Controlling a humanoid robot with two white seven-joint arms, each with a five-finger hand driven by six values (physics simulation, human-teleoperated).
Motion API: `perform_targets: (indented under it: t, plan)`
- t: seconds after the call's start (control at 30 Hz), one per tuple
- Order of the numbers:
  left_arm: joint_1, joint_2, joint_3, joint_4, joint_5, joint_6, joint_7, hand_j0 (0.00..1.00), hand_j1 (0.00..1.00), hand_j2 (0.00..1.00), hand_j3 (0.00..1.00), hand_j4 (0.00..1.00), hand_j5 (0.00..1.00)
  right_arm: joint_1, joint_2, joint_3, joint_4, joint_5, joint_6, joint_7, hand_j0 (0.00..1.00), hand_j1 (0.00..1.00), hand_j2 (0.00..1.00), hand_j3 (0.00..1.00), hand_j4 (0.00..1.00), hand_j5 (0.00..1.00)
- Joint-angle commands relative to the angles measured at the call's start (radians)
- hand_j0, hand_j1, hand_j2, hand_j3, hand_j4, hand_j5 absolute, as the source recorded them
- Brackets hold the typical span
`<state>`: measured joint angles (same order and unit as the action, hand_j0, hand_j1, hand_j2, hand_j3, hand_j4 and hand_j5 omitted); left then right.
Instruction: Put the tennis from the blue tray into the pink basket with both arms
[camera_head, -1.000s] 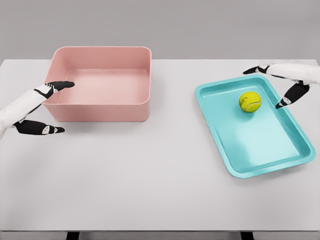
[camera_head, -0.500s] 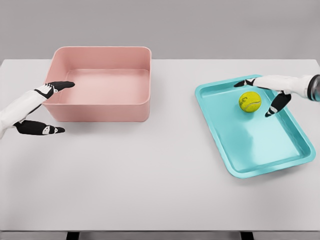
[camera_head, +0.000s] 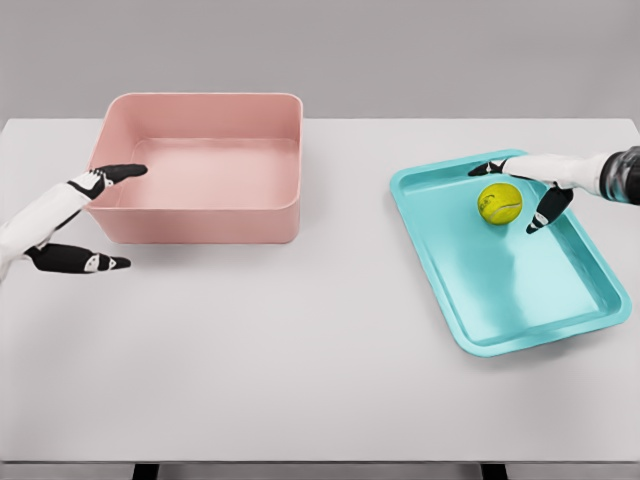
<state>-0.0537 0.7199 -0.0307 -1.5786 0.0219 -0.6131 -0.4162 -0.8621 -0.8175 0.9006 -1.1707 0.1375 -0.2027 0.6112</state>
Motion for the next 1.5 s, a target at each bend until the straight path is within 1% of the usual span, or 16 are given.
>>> perform_targets:
  t: [0.0, 0.07, 0.13, 0.23, 0.3, 0.4, 0.47, 0.53, 0.67, 0.73, 0.87, 0.97, 1.07, 1.23, 1.33, 1.47]
  plan:
    - [0.003, 0.010, 0.008, -0.008, 0.095, 0.002, 0.000, 1.00, 1.00, 1.00, 1.00, 1.00, 1.00, 0.000, 0.014, 0.000, 0.025, 0.007, 0.000, 0.000, 1.00, 1.00, 1.00, 1.00, 1.00, 1.00]
    - [0.018, 0.041, 0.008, -0.026, 0.202, 0.002, 0.000, 1.00, 1.00, 1.00, 1.00, 1.00, 1.00, 0.000, 0.026, 0.000, 0.037, 0.017, -0.007, 0.000, 1.00, 1.00, 1.00, 1.00, 1.00, 1.00]
    - [0.075, 0.105, 0.005, -0.058, 0.318, 0.002, 0.000, 1.00, 1.00, 1.00, 1.00, 1.00, 1.00, 0.000, 0.031, 0.001, 0.039, 0.021, -0.009, 0.000, 1.00, 1.00, 1.00, 1.00, 1.00, 1.00]
    - [0.117, 0.153, -0.006, -0.063, 0.432, 0.002, -0.001, 1.00, 1.00, 1.00, 1.00, 1.00, 1.00, 0.000, 0.031, 0.009, 0.049, 0.021, -0.011, 0.000, 1.00, 1.00, 1.00, 1.00, 1.00, 1.00]
    - [0.160, 0.196, -0.011, -0.063, 0.524, 0.002, -0.001, 1.00, 1.00, 1.00, 1.00, 1.00, 1.00, -0.003, 0.034, 0.009, 0.049, 0.021, -0.011, 0.000, 0.95, 0.95, 0.95, 0.95, 0.95, 0.95]
    - [0.172, 0.220, -0.037, -0.087, 0.575, 0.002, -0.001, 1.00, 1.00, 1.00, 1.00, 1.00, 1.00, -0.003, 0.034, 0.009, 0.051, 0.021, -0.009, 0.000, 0.82, 0.82, 0.82, 0.82, 0.82, 0.82]
    - [0.213, 0.220, -0.037, -0.095, 0.619, 0.002, -0.004, 1.00, 1.00, 1.00, 1.00, 1.00, 1.00, -0.003, 0.043, 0.011, 0.052, 0.021, -0.007, 0.000, 0.72, 0.72, 0.72, 0.72, 0.72, 0.72]
    - [0.235, 0.220, -0.035, -0.095, 0.624, 0.002, -0.007, 1.00, 1.00, 1.00, 1.00, 1.00, 1.00, -0.003, 0.054, 0.012, 0.059, 0.021, -0.007, 0.000, 0.60, 0.60, 0.60, 0.60, 0.60, 0.60]
    - [0.278, 0.222, -0.034, -0.095, 0.622, 0.002, -0.013, 1.00, 1.00, 1.00, 1.00, 1.00, 1.00, -0.003, 0.058, 0.012, 0.059, 0.021, -0.009, 0.000, 0.59, 0.59, 0.59, 0.59, 0.59, 0.59]
    - [0.285, 0.220, -0.032, -0.095, 0.619, 0.002, -0.013, 1.00, 1.00, 1.00, 1.00, 1.00, 1.00, -0.003, 0.057, 0.011, 0.059, 0.019, -0.009, 0.000, 0.46, 0.46, 0.46, 0.46, 0.46, 0.46]
    - [0.357, 0.220, -0.029, -0.095, 0.613, 0.002, -0.013, 1.00, 1.00, 1.00, 1.00, 1.00, 1.00, -0.011, 0.049, -0.002, 0.056, 0.011, -0.007, 0.000, 0.38, 0.38, 0.38, 0.38, 0.38, 0.38]
    - [0.379, 0.222, -0.031, -0.093, 0.607, 0.002, -0.015, 1.00, 1.00, 1.00, 1.00, 1.00, 1.00, -0.026, 0.041, -0.081, 0.034, 0.008, -0.041, 0.000, 0.33, 0.33, 0.33, 0.33, 0.33, 0.33]
    - [0.382, 0.220, -0.031, -0.095, 0.602, 0.002, -0.015, 1.00, 1.00, 1.00, 1.00, 1.00, 1.00, -0.028, 0.034, -0.117, -0.059, 0.007, -0.061, 0.000, 0.33, 0.33, 0.33, 0.33, 0.33, 0.33]
    - [0.379, 0.216, -0.028, -0.092, 0.602, 0.002, -0.013, 1.00, 1.00, 1.00, 1.00, 1.00, 1.00, -0.017, 0.055, -0.077, -0.363, 0.004, -0.113, 0.000, 0.33, 0.33, 0.33, 0.33, 0.33, 0.33]
    - [0.382, 0.214, -0.029, -0.092, 0.602, 0.002, -0.012, 1.00, 1.00, 1.00, 1.00, 1.00, 1.00, 0.000, 0.115, 0.024, -0.441, 0.004, -0.152, 0.000, 0.34, 0.34, 0.34, 0.34, 0.34, 0.34]
    - [0.385, 0.214, -0.032, -0.092, 0.601, 0.002, -0.012, 1.00, 1.00, 1.00, 1.00, 1.00, 1.00, 0.006, 0.212, 0.155, -0.463, 0.010, -0.167, 0.000, 0.34, 0.34, 0.34, 0.34, 0.34, 0.34]
